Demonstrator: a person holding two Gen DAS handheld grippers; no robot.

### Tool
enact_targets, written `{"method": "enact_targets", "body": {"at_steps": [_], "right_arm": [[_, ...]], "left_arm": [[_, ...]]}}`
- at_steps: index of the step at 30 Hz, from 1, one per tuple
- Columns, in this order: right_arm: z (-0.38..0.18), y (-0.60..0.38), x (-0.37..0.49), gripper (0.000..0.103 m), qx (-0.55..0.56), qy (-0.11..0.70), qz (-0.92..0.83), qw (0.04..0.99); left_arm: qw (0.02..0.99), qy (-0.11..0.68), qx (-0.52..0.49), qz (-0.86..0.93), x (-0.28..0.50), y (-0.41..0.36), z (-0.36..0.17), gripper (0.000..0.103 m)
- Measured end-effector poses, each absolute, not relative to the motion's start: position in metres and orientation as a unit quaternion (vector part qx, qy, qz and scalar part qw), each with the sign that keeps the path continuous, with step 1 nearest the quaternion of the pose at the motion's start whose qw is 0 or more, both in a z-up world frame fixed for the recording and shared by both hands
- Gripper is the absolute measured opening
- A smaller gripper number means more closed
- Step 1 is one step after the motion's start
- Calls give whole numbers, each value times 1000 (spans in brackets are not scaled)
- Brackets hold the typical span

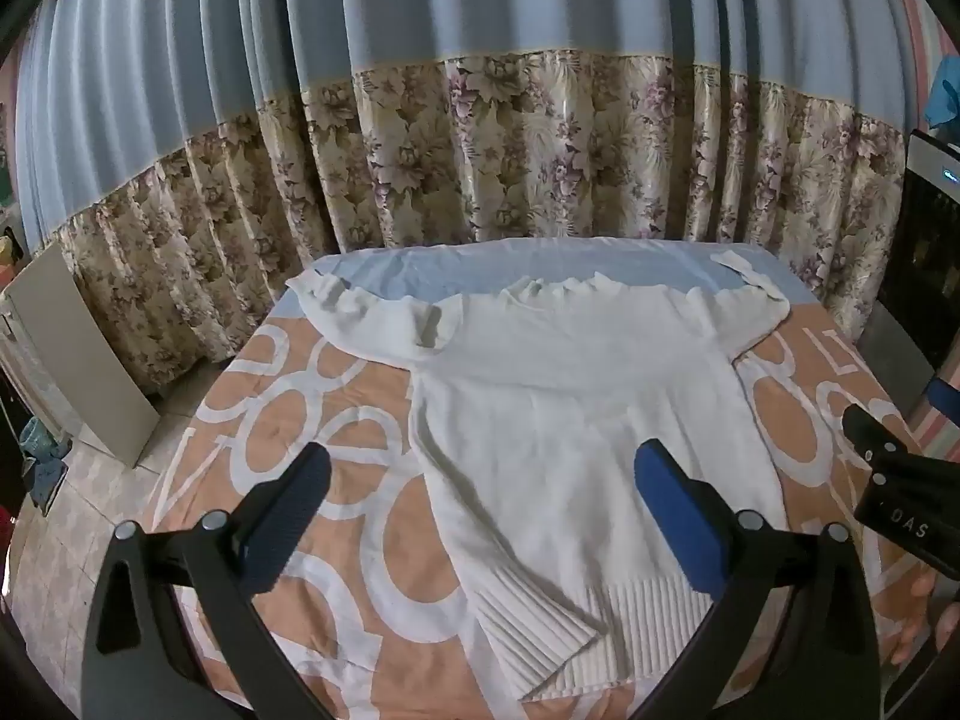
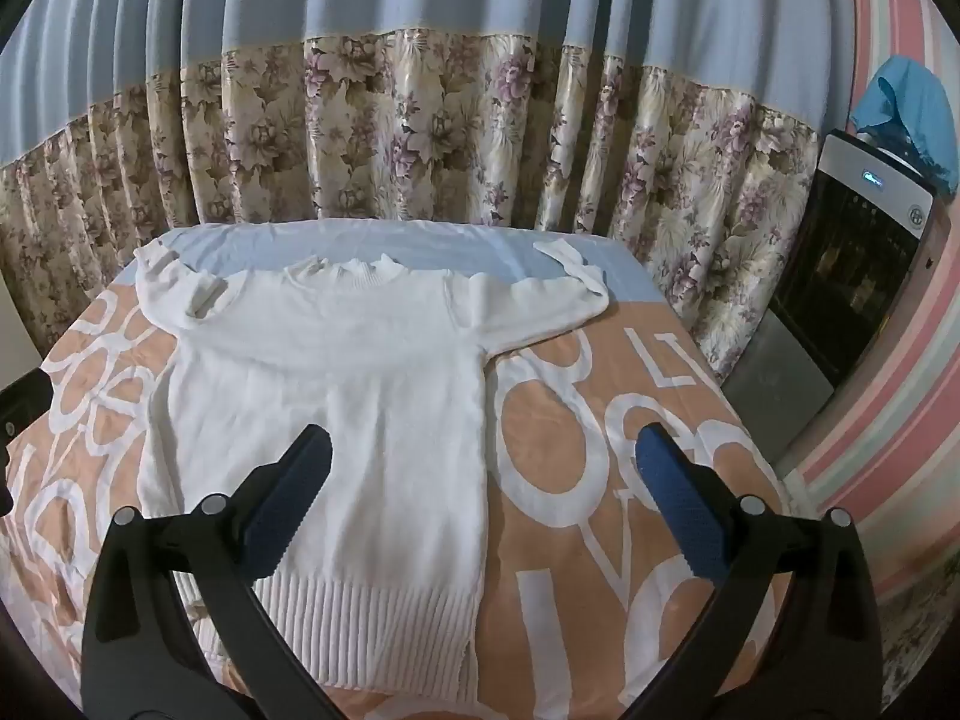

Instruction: Fold small clothes

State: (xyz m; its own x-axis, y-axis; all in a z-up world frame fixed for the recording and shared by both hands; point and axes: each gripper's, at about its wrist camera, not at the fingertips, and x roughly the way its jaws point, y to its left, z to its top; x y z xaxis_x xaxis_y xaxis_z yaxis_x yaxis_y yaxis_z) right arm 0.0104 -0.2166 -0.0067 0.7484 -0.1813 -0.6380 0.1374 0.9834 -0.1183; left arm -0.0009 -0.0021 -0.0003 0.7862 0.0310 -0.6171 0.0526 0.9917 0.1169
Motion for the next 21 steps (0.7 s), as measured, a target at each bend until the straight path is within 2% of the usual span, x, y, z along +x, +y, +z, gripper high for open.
{"method": "enact_targets", "body": {"at_steps": [21], "right_arm": [[-9,-220,13,100,-23,345,-81,935]], "left_arm": [[943,328,47,-17,4,-3,1,101]]}}
